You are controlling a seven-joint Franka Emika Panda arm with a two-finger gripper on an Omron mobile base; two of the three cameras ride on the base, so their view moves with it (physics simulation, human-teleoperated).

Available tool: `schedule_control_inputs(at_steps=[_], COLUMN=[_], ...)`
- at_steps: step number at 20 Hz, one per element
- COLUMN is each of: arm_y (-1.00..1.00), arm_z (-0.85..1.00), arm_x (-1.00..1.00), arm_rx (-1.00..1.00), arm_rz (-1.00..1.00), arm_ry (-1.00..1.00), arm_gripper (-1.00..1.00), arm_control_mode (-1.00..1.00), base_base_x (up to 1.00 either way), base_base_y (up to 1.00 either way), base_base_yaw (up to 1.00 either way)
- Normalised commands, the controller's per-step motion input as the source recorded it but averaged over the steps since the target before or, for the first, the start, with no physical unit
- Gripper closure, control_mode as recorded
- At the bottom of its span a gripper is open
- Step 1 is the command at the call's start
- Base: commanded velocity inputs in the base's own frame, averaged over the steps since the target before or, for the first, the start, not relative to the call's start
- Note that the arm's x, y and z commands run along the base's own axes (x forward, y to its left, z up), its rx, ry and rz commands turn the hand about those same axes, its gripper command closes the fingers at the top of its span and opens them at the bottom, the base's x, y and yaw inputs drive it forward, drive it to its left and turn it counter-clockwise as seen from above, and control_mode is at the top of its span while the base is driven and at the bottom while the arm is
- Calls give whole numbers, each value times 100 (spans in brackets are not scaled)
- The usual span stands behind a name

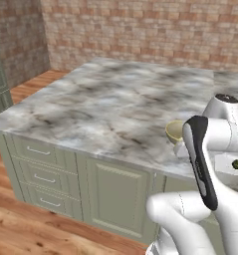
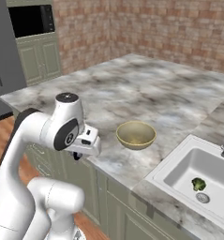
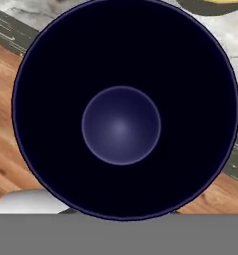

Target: Clear the mugs and bowl far away from the sink.

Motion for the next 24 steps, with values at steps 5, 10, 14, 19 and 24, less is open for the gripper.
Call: schedule_control_inputs(at_steps=[5,10,14,19,24], arm_y=[0,0,0,0,0], arm_z=[0,0,0,0,0], arm_x=[0,0,0,0,0], arm_rx=[0,0,0,0,0], arm_rz=[0,0,0,0,0], arm_ry=[0,0,0,0,0], arm_gripper=[100,100,100,100,100], arm_control_mode=[100,100,100,100,100], base_base_x=[-37,0,0,0,0], base_base_y=[71,1,0,0,0], base_base_yaw=[62,100,100,100,100])
